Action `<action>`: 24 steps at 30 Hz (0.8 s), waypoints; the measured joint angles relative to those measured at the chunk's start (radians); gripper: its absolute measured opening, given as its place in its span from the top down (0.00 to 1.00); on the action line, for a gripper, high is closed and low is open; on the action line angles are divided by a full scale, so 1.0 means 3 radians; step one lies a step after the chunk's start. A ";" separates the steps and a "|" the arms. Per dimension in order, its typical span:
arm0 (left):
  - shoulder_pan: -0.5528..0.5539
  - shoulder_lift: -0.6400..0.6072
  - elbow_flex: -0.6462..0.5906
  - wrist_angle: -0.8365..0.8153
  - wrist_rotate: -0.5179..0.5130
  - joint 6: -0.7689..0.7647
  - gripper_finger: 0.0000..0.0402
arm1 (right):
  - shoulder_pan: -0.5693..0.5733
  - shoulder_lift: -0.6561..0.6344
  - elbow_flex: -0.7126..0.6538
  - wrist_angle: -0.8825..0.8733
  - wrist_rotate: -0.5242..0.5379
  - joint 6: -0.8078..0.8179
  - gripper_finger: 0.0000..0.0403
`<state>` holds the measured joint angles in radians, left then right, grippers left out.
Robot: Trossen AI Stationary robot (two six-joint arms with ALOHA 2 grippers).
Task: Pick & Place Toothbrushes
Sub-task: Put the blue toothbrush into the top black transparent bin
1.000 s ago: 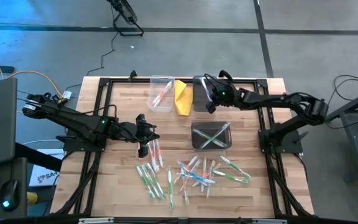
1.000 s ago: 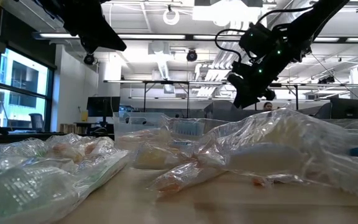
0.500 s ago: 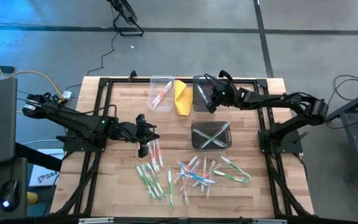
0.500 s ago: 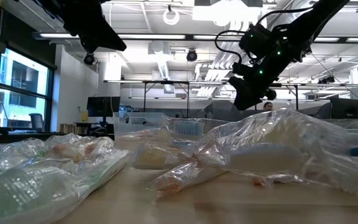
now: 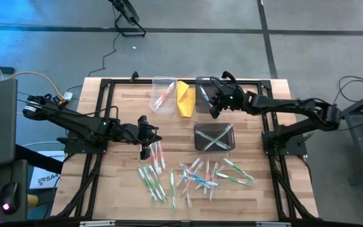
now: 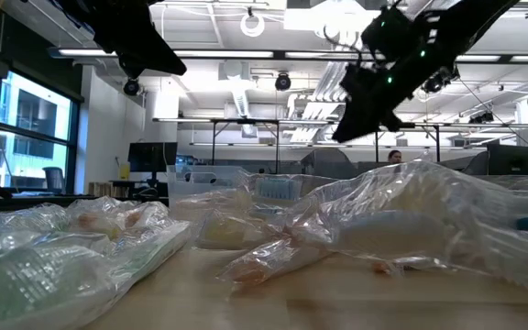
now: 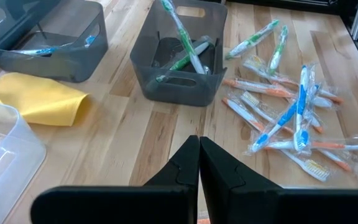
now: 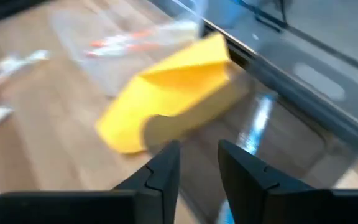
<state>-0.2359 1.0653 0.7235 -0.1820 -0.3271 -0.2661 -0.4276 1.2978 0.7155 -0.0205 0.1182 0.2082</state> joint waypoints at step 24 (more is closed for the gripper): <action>0.0001 0.0000 -0.0001 -0.0001 0.0000 0.0108 0.97 | 0.1356 -0.0681 0.0000 0.0002 -0.0816 -0.0312 0.87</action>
<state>-0.2358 1.0653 0.7233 -0.1822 -0.3271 -0.2336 -0.0208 1.0935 0.7155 -0.0200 -0.1266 0.1147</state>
